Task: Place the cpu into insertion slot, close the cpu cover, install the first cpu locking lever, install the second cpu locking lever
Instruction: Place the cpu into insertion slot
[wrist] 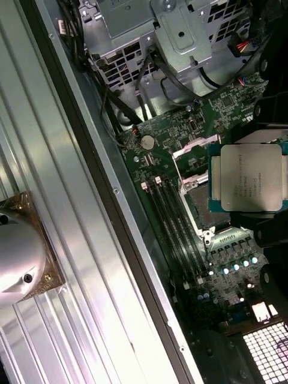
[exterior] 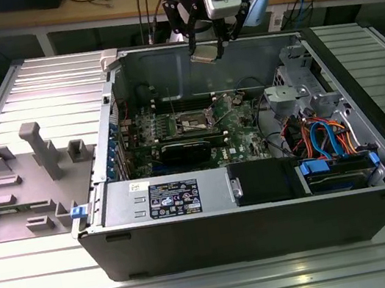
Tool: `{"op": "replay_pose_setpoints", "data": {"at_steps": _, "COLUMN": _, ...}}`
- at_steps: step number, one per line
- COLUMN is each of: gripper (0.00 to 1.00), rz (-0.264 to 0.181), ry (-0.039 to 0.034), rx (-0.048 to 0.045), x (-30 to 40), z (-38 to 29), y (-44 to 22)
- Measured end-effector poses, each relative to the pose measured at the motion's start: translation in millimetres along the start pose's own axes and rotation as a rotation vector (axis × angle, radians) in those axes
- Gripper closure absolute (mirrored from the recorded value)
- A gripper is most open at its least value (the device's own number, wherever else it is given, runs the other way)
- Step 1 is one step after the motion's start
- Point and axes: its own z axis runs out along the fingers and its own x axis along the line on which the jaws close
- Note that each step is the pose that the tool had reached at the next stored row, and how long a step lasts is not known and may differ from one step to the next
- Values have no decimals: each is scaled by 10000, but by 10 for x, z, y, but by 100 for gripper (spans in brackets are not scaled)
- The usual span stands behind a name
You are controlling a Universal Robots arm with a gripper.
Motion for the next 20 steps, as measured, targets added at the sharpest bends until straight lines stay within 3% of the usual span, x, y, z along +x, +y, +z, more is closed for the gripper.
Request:
{"op": "replay_pose_setpoints", "data": {"at_steps": 10, "gripper": 46, "rz": 45, "ry": -5, "rx": 1, "x": 0, "z": 0, "y": 0}}
{"op": "replay_pose_setpoints", "data": {"at_steps": 20, "gripper": 46, "rz": 645, "ry": -58, "rx": -11, "x": 0, "z": 0, "y": 0}}
